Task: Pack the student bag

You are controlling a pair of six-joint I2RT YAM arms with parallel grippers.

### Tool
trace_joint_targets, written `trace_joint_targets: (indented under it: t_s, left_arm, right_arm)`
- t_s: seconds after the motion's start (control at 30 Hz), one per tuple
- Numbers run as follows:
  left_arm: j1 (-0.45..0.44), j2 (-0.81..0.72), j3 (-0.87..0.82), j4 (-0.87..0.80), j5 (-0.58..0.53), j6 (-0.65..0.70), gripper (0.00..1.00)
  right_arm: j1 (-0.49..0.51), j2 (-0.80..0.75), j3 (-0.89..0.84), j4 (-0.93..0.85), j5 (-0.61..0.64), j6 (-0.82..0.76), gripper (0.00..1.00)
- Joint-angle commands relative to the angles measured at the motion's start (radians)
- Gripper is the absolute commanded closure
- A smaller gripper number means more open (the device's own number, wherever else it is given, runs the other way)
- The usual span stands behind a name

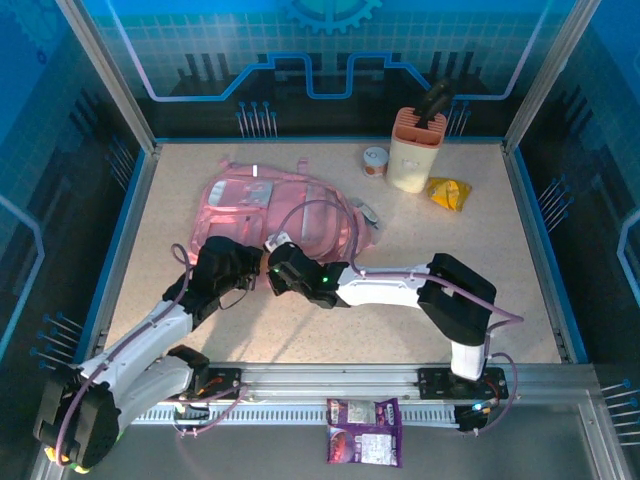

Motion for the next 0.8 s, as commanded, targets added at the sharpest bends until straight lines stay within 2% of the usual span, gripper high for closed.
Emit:
trace_joint_targets:
  t_s: [0.0,0.23,0.33,0.43,0.53,0.63,0.77]
  left_arm:
    - [-0.017,-0.037,0.029,0.002,0.051,0.014,1.0]
    - [0.006,-0.04,0.015,0.011,0.057,0.018,1.0]
    - [0.012,-0.039,0.013,0.013,0.067,0.021,1.0]
    - [0.012,-0.029,0.012,0.034,0.091,0.003,1.0]
    - [0.012,-0.026,0.021,0.053,0.113,-0.007,1.0]
    - [0.002,-0.022,0.044,0.052,0.133,-0.01,1.0]
    - [-0.017,-0.009,0.056,0.075,0.156,-0.034,1.0]
  right_arm:
    - [-0.007,-0.068,-0.026,-0.045,-0.004,0.034,1.0]
    - [-0.026,-0.111,-0.078,-0.135,-0.054,0.067,1.0]
    - [-0.045,-0.13,-0.108,-0.111,-0.13,0.053,1.0]
    - [-0.034,-0.124,-0.076,-0.124,-0.141,0.058,1.0]
    - [-0.029,-0.116,-0.061,-0.079,-0.187,0.084,0.96]
    - [-0.031,-0.115,-0.043,-0.064,-0.171,0.113,0.85]
    - [-0.046,-0.1,-0.002,-0.104,-0.133,0.162,0.83]
